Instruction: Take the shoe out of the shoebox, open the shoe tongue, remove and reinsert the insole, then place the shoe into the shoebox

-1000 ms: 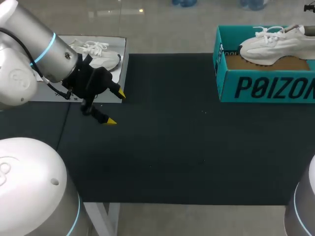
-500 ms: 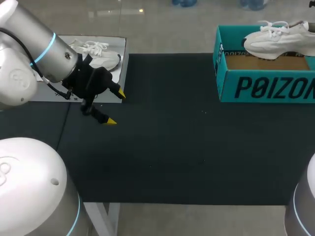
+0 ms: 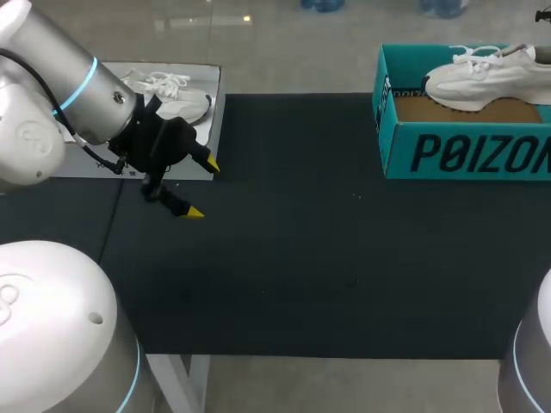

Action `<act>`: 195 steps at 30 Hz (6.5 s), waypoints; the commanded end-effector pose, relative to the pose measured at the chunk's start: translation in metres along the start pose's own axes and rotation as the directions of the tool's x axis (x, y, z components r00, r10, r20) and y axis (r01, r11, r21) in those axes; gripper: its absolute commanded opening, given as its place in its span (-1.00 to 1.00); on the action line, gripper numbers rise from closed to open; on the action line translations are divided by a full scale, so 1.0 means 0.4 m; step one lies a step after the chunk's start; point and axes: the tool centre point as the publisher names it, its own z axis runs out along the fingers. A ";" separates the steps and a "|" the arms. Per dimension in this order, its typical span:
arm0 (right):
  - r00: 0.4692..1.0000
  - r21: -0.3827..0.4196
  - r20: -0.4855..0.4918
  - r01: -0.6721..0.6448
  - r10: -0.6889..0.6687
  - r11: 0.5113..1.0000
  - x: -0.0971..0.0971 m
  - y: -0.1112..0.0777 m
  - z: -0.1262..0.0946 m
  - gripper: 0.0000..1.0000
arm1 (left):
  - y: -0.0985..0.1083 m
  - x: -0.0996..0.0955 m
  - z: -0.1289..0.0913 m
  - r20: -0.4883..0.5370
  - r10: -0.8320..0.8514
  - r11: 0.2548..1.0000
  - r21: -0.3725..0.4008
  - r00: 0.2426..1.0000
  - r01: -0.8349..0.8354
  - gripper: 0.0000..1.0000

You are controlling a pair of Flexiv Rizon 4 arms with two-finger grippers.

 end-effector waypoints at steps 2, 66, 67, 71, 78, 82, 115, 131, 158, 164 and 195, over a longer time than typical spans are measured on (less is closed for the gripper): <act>1.000 0.014 -0.002 0.000 0.000 1.000 0.021 0.016 0.041 -1.00 | -0.001 -0.002 0.001 -0.002 0.000 1.000 -0.003 1.000 0.000 1.00; 0.998 0.052 -0.060 0.030 -0.027 0.998 0.137 -0.041 0.279 1.00 | -0.001 -0.002 0.001 -0.002 0.000 1.000 -0.003 1.000 0.000 1.00; 0.998 0.038 -0.063 0.025 -0.022 0.999 0.137 -0.036 0.261 1.00 | -0.001 -0.002 0.001 -0.002 0.000 1.000 -0.003 1.000 0.000 1.00; 0.997 -0.009 -0.075 0.031 -0.032 0.999 0.137 -0.018 0.178 1.00 | -0.001 -0.002 0.001 -0.002 0.000 1.000 -0.003 1.000 0.000 1.00; 0.994 -0.072 -0.097 0.048 -0.055 0.996 0.148 -0.046 0.024 1.00 | -0.001 -0.002 0.001 -0.002 0.000 1.000 -0.003 1.000 0.000 1.00; 0.992 -0.030 -0.096 0.081 -0.084 0.996 0.169 -0.067 -0.013 1.00 | -0.001 -0.002 0.001 -0.002 0.000 1.000 -0.003 1.000 0.000 1.00; 0.992 -0.030 -0.096 0.081 -0.084 0.996 0.169 -0.067 -0.013 1.00 | 0.335 -0.425 -0.258 -0.135 0.909 0.374 -0.160 0.395 -0.914 1.00; 0.992 -0.030 -0.096 0.081 -0.084 0.996 0.169 -0.067 -0.013 1.00 | 0.435 -0.528 -0.322 -0.279 0.927 0.188 -0.235 0.251 -0.954 1.00; 0.992 -0.030 -0.096 0.081 -0.084 0.996 0.169 -0.067 -0.013 1.00 | 0.444 -0.540 -0.334 -0.346 0.916 0.118 -0.247 0.201 -0.962 1.00; 0.992 -0.030 -0.096 0.081 -0.084 0.996 0.169 -0.067 -0.013 1.00 | 0.521 -0.606 -0.375 -0.493 0.858 0.018 -0.254 0.145 -0.967 1.00; 0.992 -0.030 -0.096 0.081 -0.084 0.996 0.169 -0.067 -0.013 1.00 | 0.918 -0.838 -0.315 -0.636 0.767 0.168 0.080 0.079 -0.983 1.00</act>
